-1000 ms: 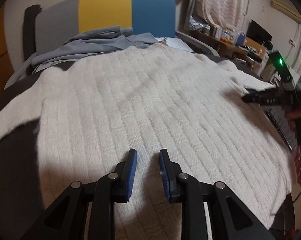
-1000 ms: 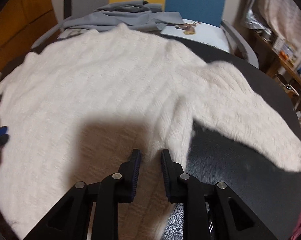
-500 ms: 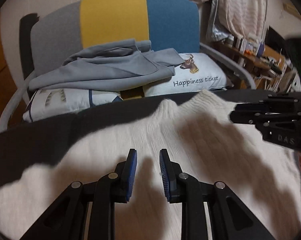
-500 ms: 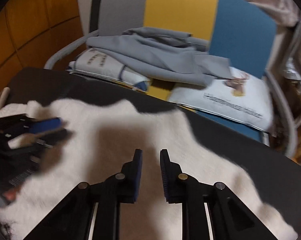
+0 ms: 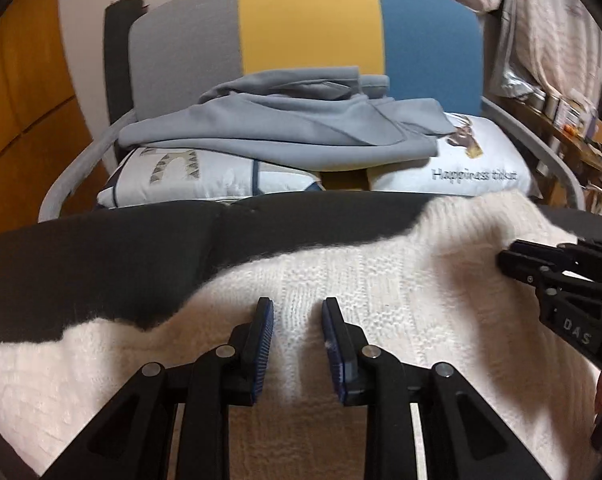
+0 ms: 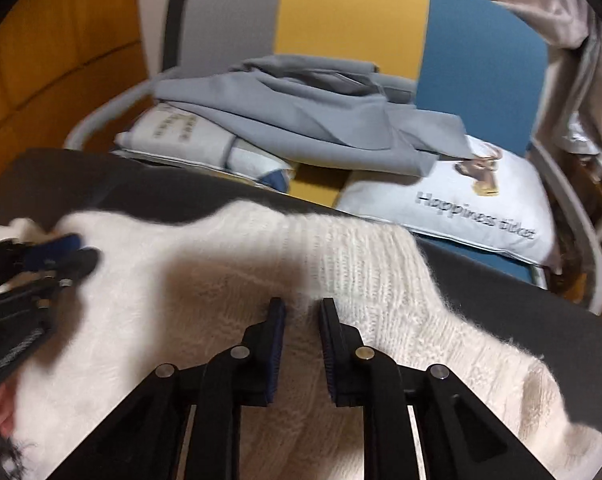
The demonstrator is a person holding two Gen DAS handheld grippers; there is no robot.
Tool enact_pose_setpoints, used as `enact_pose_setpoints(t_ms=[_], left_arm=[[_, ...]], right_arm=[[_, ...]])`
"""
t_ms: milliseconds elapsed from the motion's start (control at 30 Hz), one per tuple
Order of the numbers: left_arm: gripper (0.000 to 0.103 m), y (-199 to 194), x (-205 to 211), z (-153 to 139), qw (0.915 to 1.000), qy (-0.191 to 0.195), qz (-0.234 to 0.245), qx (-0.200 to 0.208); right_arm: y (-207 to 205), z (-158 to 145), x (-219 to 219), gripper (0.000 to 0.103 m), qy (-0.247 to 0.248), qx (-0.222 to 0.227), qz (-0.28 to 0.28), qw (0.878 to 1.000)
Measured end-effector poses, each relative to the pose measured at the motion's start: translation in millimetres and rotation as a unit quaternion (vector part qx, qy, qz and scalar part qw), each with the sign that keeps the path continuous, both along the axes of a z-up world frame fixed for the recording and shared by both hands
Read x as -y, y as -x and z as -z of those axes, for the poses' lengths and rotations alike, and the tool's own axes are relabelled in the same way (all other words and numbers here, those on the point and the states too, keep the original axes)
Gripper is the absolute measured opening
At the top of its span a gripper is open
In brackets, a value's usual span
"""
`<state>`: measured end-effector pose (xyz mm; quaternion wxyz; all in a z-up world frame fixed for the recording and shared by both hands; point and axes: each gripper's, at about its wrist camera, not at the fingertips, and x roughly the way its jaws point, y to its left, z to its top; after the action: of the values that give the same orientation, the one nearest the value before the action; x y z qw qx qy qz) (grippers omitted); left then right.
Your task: Fold clothes
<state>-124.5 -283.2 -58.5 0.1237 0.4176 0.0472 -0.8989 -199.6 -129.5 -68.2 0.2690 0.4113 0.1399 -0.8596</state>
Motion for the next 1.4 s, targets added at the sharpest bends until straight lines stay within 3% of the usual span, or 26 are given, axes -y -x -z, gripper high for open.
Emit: enact_pose_setpoints(t_ms=[67, 133, 300, 467, 600, 700, 833, 1000, 1067, 1233, 1333, 1400], left_arm=[[0.026, -4.3, -2.2, -4.1, 0.9996, -0.024, 0.009, -0.008], [0.026, -4.5, -5.8, -5.5, 0.9992, -0.036, 0.016, -0.003], [0.026, -8.0, -9.7, 0.5, 0.9998, -0.011, 0.017, 0.008], [0.026, -15.2, 1.4, 3.9, 0.9998, -0.021, 0.000, -0.002], [0.026, -25.9, 29.1, 1.3, 0.9954, -0.093, -0.010, -0.021], [0.026, -48.4, 53.4, -7.4, 0.9970, -0.065, -0.036, -0.026], [0.026, -91.1, 95.1, -14.1, 0.9937, -0.077, -0.054, -0.060], [0.026, -108.3, 130.0, 0.5, 0.9954, -0.034, -0.088, -0.019], [0.026, -117.0, 147.5, 6.6, 0.9922, -0.044, -0.116, -0.016], [0.026, -155.6, 189.4, -0.2, 0.9785, -0.038, -0.196, -0.051], [0.026, -184.6, 213.4, 0.2, 0.9654, -0.016, -0.256, -0.044], [0.026, -203.4, 233.0, 4.5, 0.9508, -0.012, -0.308, -0.033]], right_arm=[[1.1, -8.6, -19.0, 0.020, 0.016, 0.001, 0.018, 1.000], [2.4, -16.2, -37.0, 0.034, 0.030, 0.002, 0.035, 0.999], [12.5, -2.9, -53.0, 0.051, 0.011, -0.002, 0.061, 0.998], [22.7, 10.4, -68.9, 0.041, -0.007, -0.005, 0.087, 0.996], [27.3, 14.9, -76.6, 0.046, -0.004, 0.000, 0.104, 0.995], [17.4, 0.4, -71.3, 0.047, -0.018, 0.001, 0.093, 0.995], [-21.4, -36.0, -40.1, 0.047, 0.072, 0.010, -0.004, 0.997], [-59.4, -48.7, 62.4, 0.043, 0.084, 0.045, -0.142, 0.985], [-69.5, -43.9, 104.3, 0.036, 0.066, 0.044, -0.171, 0.982], [-72.4, -25.2, 152.9, 0.035, 0.041, 0.040, -0.165, 0.985], [-70.8, -12.2, 158.3, 0.037, 0.017, 0.033, -0.151, 0.988], [-69.8, -3.6, 161.9, 0.037, 0.001, 0.029, -0.142, 0.989]])
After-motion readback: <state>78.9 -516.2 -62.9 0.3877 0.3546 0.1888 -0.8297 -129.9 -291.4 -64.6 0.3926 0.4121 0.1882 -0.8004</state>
